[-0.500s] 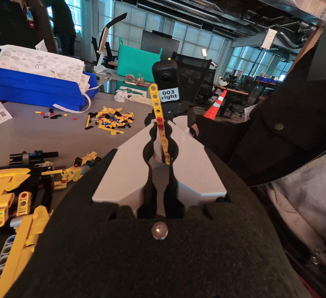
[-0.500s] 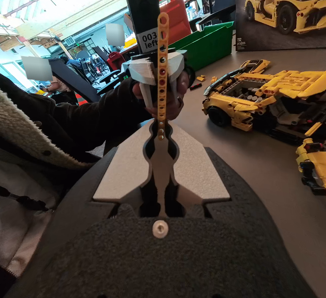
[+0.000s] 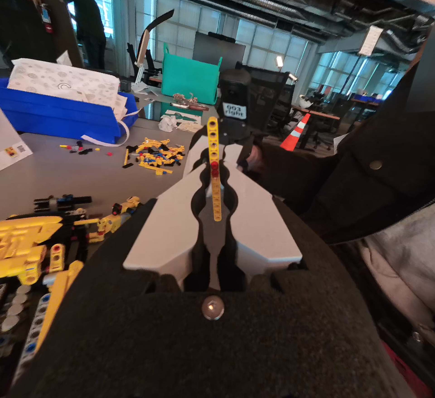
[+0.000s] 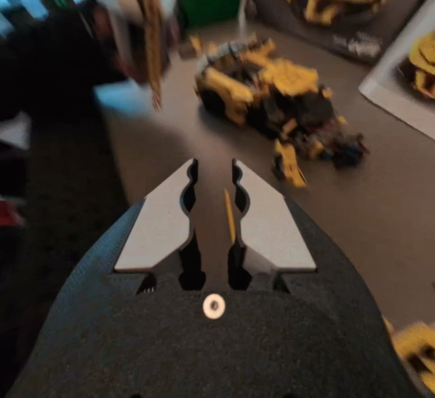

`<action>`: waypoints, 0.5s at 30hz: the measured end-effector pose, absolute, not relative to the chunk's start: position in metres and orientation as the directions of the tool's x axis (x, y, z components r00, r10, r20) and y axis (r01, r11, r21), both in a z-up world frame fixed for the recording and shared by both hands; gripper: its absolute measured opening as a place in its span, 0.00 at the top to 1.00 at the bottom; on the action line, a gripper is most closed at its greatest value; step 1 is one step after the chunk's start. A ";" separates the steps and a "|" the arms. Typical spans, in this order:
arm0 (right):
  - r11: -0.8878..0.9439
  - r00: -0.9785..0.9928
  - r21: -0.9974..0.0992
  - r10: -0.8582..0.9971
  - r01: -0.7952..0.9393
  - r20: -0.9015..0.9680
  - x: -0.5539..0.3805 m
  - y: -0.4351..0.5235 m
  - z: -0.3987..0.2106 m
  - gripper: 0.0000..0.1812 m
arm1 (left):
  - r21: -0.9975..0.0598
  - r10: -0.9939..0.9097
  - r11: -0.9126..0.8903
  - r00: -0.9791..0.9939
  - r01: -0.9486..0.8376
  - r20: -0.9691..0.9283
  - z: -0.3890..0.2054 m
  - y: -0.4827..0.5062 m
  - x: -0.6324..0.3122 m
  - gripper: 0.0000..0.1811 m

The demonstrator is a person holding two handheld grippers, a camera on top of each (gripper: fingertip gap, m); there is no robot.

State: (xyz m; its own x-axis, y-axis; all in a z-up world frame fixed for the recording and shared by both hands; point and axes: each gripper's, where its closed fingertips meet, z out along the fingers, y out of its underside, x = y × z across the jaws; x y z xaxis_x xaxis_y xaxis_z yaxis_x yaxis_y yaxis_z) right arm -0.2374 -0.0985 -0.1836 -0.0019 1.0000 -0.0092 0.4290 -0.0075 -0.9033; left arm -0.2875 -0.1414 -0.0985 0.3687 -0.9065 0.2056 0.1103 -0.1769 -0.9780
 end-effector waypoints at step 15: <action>0.143 -0.051 -0.703 0.987 0.696 0.150 -0.243 -0.086 -0.258 0.98 | -0.961 -0.902 -0.276 0.347 -0.010 0.256 -0.136 -0.139 -0.285 0.96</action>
